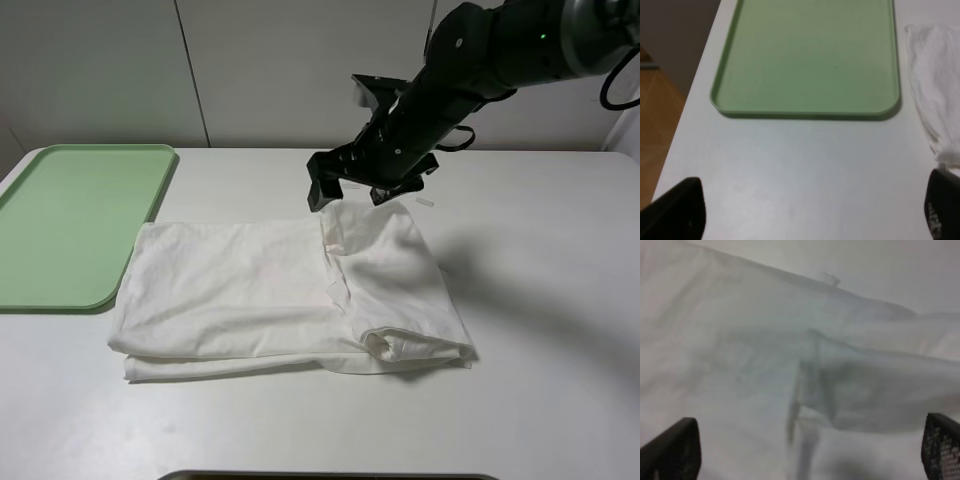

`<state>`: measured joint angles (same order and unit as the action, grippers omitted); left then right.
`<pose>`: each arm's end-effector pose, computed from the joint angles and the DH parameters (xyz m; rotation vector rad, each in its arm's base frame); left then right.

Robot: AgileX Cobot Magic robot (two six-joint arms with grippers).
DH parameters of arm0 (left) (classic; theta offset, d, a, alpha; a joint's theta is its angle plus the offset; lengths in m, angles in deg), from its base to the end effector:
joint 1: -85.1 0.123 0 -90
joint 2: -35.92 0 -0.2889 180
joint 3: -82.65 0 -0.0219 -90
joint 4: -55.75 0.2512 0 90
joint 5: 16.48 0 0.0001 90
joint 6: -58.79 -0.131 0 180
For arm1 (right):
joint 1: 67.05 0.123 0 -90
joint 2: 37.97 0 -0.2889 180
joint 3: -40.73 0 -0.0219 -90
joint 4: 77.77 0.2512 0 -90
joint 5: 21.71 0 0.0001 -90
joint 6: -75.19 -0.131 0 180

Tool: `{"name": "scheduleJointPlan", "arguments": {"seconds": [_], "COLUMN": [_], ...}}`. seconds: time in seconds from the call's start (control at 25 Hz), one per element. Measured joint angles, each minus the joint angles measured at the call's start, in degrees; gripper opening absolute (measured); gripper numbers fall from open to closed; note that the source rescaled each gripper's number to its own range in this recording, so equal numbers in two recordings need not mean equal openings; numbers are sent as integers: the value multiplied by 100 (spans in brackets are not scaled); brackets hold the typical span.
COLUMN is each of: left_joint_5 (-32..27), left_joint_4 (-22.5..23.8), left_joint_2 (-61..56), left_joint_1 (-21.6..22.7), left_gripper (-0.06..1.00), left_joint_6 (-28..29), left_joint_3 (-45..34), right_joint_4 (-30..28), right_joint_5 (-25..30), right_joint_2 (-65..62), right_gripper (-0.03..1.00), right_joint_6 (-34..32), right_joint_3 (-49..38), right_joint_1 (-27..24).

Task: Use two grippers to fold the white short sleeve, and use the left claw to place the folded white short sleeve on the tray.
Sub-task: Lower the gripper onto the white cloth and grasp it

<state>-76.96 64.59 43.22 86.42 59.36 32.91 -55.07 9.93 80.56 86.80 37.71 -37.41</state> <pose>0.0273 0.0182 0.2553 -0.0393 2.0465 0.1931 0.3565 0.2334 0.1516 -0.5745 2.6283 0.4834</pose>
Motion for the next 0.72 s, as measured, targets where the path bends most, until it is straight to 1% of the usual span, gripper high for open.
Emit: {"name": "scheduleJointPlan", "arguments": {"seconds": [0.04, 0.08, 0.12, 0.24, 0.36, 0.52, 0.72], "left_joint_5": [0, 0, 0, 0, 0, 1, 6], "left_joint_4": [0, 5, 10, 16, 16, 16, 16], "left_joint_2": [0, 0, 0, 0, 0, 0, 0], "left_joint_1": [0, 0, 0, 0, 0, 0, 0], "left_gripper": [86, 86, 86, 86, 86, 86, 86], "left_joint_6": [0, 0, 0, 0, 0, 0, 0], "left_joint_3": [0, 0, 0, 0, 0, 0, 0], "right_joint_4": [-52, -72, -91, -102, 87, 272, 344], "right_joint_5": [139, 291, 328, 327, 179, 19, -280], "right_joint_2": [-47, -85, -85, -38, 205, 522, 927], "right_gripper": [96, 96, 96, 96, 96, 96, 96], "right_joint_6": [-118, -193, -208, -242, -247, -198, -53], "right_joint_3": [0, 0, 0, 5, 11, 54, 380], "right_joint_1": [-104, -317, -431, -692, -988, -1101, -979]}}
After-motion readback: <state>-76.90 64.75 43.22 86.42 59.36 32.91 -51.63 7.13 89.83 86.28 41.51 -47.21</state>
